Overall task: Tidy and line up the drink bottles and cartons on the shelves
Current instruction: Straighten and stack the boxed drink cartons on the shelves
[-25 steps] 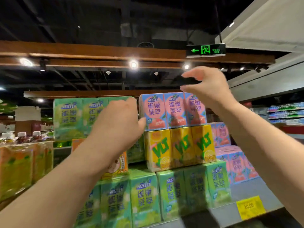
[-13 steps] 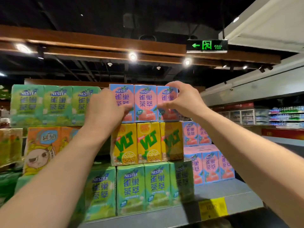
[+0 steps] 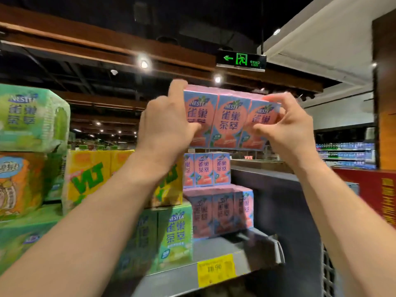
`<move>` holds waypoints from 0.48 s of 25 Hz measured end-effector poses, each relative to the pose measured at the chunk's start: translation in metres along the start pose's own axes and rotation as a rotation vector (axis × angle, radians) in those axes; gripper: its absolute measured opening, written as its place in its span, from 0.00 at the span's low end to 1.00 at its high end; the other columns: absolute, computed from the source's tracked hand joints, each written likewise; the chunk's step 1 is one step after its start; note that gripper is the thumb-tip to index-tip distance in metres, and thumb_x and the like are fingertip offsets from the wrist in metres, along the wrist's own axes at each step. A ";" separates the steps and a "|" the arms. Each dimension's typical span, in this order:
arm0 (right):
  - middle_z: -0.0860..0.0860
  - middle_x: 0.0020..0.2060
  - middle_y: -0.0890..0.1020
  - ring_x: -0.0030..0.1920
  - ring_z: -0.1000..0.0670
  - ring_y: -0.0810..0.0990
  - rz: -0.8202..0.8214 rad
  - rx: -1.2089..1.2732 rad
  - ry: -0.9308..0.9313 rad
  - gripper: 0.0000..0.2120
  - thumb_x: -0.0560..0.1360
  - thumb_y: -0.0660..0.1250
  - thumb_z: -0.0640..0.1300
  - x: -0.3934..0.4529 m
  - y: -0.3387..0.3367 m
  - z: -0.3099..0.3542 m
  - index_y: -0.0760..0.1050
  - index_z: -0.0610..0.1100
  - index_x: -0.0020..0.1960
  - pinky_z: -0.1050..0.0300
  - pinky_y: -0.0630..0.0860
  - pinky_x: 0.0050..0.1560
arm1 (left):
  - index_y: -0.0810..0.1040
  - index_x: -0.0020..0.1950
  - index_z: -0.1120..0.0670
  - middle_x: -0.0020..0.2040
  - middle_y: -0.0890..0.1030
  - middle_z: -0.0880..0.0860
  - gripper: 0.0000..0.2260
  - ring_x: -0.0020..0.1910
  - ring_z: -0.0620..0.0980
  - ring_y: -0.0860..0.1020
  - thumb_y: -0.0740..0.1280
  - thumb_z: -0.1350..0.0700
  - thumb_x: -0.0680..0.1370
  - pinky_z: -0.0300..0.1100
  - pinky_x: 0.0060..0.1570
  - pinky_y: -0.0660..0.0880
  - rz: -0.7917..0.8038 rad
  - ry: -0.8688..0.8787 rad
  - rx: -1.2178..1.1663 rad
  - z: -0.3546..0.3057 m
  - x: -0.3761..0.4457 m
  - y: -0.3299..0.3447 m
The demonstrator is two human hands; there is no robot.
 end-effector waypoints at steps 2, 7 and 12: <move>0.50 0.48 0.83 0.44 0.59 0.83 -0.025 -0.083 0.073 0.25 0.67 0.77 0.37 -0.009 -0.006 -0.025 0.71 0.50 0.58 0.63 0.82 0.37 | 0.67 0.61 0.54 0.51 0.82 0.57 0.28 0.50 0.60 0.81 0.78 0.50 0.69 0.49 0.43 0.75 0.099 -0.018 -0.011 -0.007 -0.004 0.034; 0.57 0.42 0.79 0.39 0.66 0.78 -0.003 -0.130 0.187 0.25 0.67 0.79 0.38 -0.034 0.009 -0.072 0.71 0.48 0.58 0.73 0.74 0.32 | 0.62 0.52 0.52 0.49 0.82 0.59 0.29 0.49 0.63 0.81 0.77 0.41 0.67 0.48 0.40 0.72 0.258 -0.013 0.224 -0.008 -0.016 0.083; 0.49 0.50 0.83 0.48 0.50 0.81 0.321 -0.397 0.206 0.24 0.70 0.76 0.48 -0.037 0.049 -0.096 0.71 0.47 0.62 0.53 0.80 0.46 | 0.76 0.53 0.49 0.50 0.83 0.51 0.24 0.55 0.56 0.78 0.72 0.33 0.67 0.54 0.59 0.63 0.472 0.100 0.769 -0.005 -0.028 0.107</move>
Point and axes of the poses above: each hand's wrist, its own x-axis towards the middle knuckle, its own y-axis out of the palm, z = x × y, the point moved 6 cm from there along x, towards the middle knuckle
